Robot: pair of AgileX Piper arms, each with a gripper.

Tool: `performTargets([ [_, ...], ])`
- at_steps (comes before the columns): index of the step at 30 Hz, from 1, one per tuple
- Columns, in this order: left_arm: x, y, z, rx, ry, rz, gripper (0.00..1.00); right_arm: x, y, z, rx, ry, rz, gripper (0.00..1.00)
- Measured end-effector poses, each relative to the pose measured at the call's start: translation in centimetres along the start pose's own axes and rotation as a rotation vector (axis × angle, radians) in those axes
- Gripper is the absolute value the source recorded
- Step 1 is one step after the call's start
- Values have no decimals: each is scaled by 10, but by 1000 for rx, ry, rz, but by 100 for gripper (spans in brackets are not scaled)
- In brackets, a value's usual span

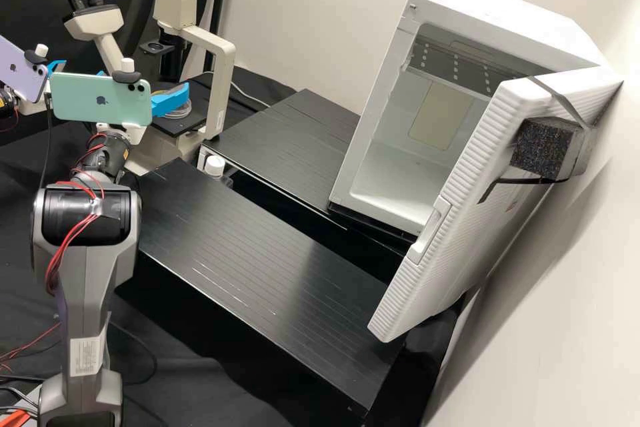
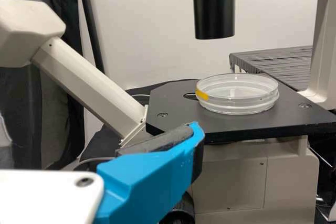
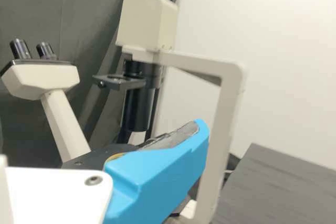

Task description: Move the petri dish to the bench.

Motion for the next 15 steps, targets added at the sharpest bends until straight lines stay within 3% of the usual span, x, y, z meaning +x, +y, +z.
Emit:
performTargets([
  [3,0,0,0,0,0,0,100,14,-9,4,52,-16,-16,100],
  [8,0,0,0,0,0,0,100,32,-23,15,105,-45,-32,100],
  [11,0,0,0,0,0,0,100,44,-33,21,119,-63,-54,100],
  [15,0,0,0,0,0,0,100,58,-47,26,109,-83,-98,100],
])
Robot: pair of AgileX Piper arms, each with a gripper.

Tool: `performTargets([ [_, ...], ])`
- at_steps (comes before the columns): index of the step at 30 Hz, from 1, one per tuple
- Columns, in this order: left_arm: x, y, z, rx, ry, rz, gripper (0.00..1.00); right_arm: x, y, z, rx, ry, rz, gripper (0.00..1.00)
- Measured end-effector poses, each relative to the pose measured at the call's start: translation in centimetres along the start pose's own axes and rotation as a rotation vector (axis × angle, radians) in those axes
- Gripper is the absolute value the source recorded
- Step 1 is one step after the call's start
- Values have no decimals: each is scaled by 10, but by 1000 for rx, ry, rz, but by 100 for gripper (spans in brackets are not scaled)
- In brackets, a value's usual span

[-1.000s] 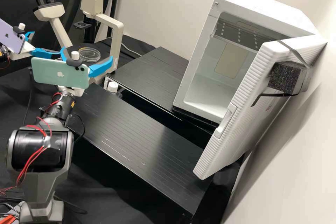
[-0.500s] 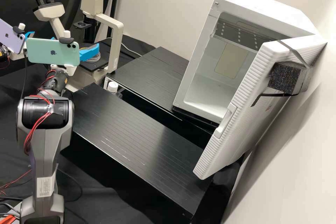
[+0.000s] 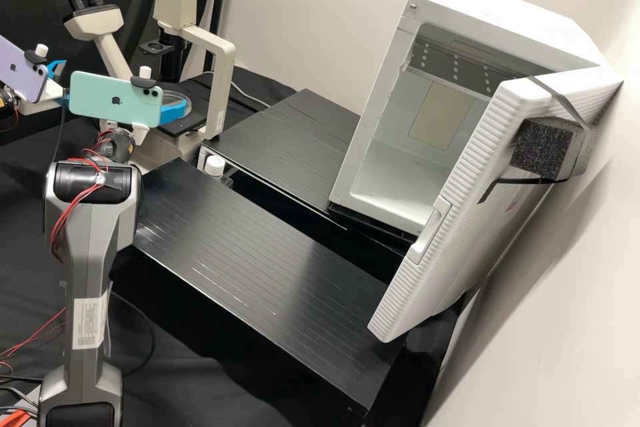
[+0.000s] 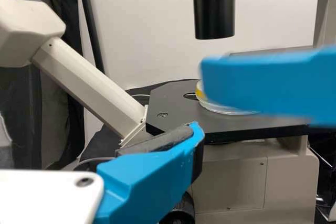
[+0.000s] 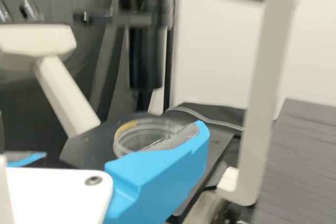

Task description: Move the petri dish to the bench.

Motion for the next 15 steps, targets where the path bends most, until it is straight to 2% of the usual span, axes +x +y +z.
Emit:
performTargets([
  [3,0,0,0,0,0,0,100,9,-5,1,-33,-5,-5,100],
  [6,0,0,0,0,0,0,100,16,-6,2,-50,-11,7,100],
  [12,0,0,0,0,0,0,100,24,-1,14,-32,-56,37,100],
  [15,0,0,0,0,0,0,100,26,0,20,10,-71,43,100],
])
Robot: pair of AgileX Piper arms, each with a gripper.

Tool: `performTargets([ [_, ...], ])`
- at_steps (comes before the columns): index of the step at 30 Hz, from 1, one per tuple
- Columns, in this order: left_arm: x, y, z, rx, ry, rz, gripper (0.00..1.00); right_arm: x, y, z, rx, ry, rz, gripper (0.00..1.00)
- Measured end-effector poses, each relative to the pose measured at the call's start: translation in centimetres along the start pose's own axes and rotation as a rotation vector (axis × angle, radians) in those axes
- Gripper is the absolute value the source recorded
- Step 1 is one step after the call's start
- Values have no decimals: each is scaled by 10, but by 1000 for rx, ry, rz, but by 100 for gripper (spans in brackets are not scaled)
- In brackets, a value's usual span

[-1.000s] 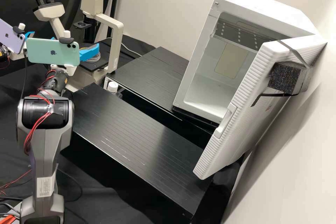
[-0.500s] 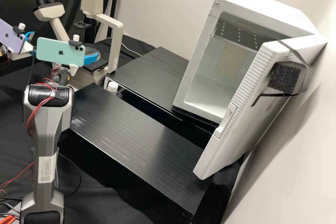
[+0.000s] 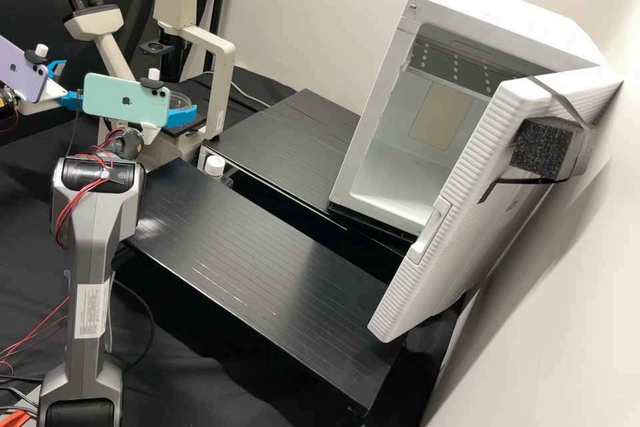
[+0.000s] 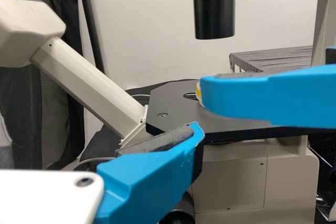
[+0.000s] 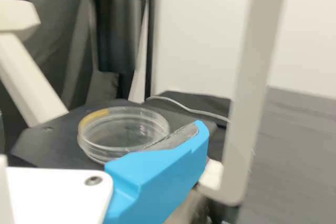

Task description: Move the petri dish to the bench.

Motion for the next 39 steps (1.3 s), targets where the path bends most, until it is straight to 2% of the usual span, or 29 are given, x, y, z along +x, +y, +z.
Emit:
performTargets([
  [1,0,0,0,0,0,0,100,0,0,0,23,2,5,100],
  [5,0,0,0,0,0,0,100,1,1,1,70,19,46,100],
  [11,0,0,0,0,0,0,100,4,-4,-5,116,22,64,100],
  [17,0,0,0,0,0,0,100,15,-10,-7,86,3,86,100],
  [24,0,0,0,0,0,0,100,26,-17,-1,48,-67,70,100],
  [28,0,0,0,0,0,0,100,29,-23,3,51,-88,34,100],
  [33,0,0,0,0,0,0,100,32,-21,-1,54,-89,31,100],
  [39,0,0,0,0,0,0,100,37,-14,-9,27,-74,50,100],
])
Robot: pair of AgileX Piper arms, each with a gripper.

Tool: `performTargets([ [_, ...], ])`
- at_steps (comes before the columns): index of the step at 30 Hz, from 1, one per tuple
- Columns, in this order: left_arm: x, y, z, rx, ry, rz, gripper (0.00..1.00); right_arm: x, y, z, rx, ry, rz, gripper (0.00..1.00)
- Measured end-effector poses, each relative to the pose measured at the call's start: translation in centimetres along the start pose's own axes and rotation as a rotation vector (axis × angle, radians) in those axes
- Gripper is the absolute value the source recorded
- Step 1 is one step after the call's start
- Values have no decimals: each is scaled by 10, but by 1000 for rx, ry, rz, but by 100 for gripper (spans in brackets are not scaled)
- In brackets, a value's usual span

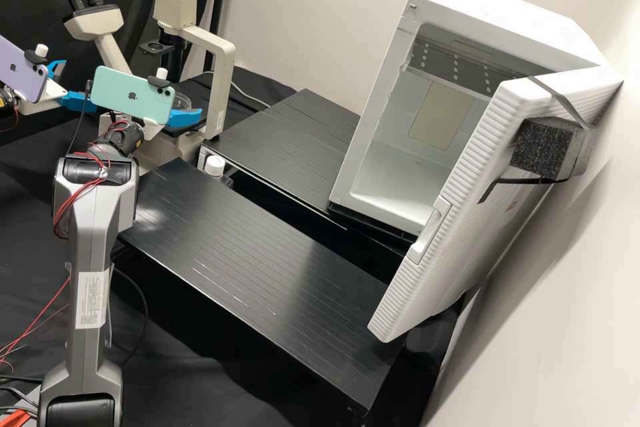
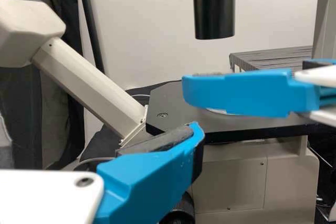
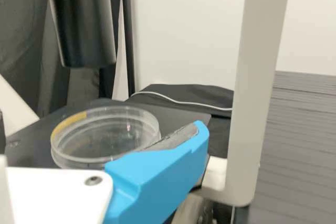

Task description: Move the petri dish to the bench.

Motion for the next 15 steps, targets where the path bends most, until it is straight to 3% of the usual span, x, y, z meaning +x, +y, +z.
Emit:
performTargets([
  [11,0,0,0,0,0,0,100,15,-18,9,-61,-41,-31,100],
  [15,0,0,0,0,0,0,100,18,-16,7,-55,-44,-19,100],
])
